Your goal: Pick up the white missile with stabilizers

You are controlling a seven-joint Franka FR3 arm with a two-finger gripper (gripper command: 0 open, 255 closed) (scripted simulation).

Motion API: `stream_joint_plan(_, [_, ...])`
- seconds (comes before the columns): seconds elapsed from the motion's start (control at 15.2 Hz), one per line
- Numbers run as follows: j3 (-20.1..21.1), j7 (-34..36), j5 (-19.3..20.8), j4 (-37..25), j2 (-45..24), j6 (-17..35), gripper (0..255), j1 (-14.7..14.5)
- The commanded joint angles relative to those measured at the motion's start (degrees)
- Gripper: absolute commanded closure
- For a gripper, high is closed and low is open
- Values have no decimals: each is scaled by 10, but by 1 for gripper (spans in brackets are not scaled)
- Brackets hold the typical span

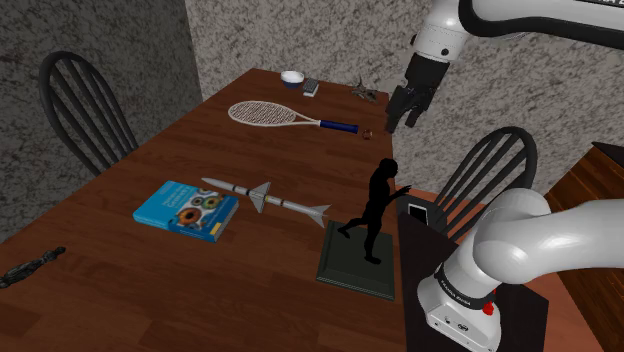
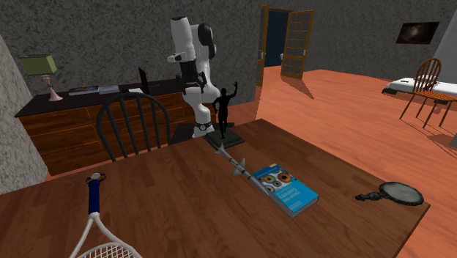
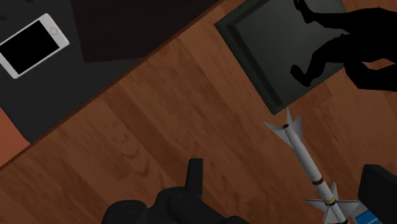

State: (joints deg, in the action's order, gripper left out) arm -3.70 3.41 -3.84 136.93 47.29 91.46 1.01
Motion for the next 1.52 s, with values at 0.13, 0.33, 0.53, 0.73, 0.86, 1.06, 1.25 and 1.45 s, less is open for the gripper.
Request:
stream_joint_plan(0.13, [23,24,-10,16,-14,37,0,-4])
stream_joint_plan(0.33, [57,59,-22,33,-44,93,0,-10])
stream_joint_plan(0.53, [90,95,-30,41,-82,150,0,-16])
stream_joint_plan(0.73, [124,132,-33,41,-128,205,0,-18])
stream_joint_plan(0.86, [145,158,-32,37,-163,241,0,-18])
stream_joint_plan(1.06, [178,200,-22,23,-221,291,0,-15])
stream_joint_plan(1.25, [210,247,0,1,-284,336,0,-9])
stream_joint_plan(1.45, [239,302,35,-29,-352,374,0,-2])
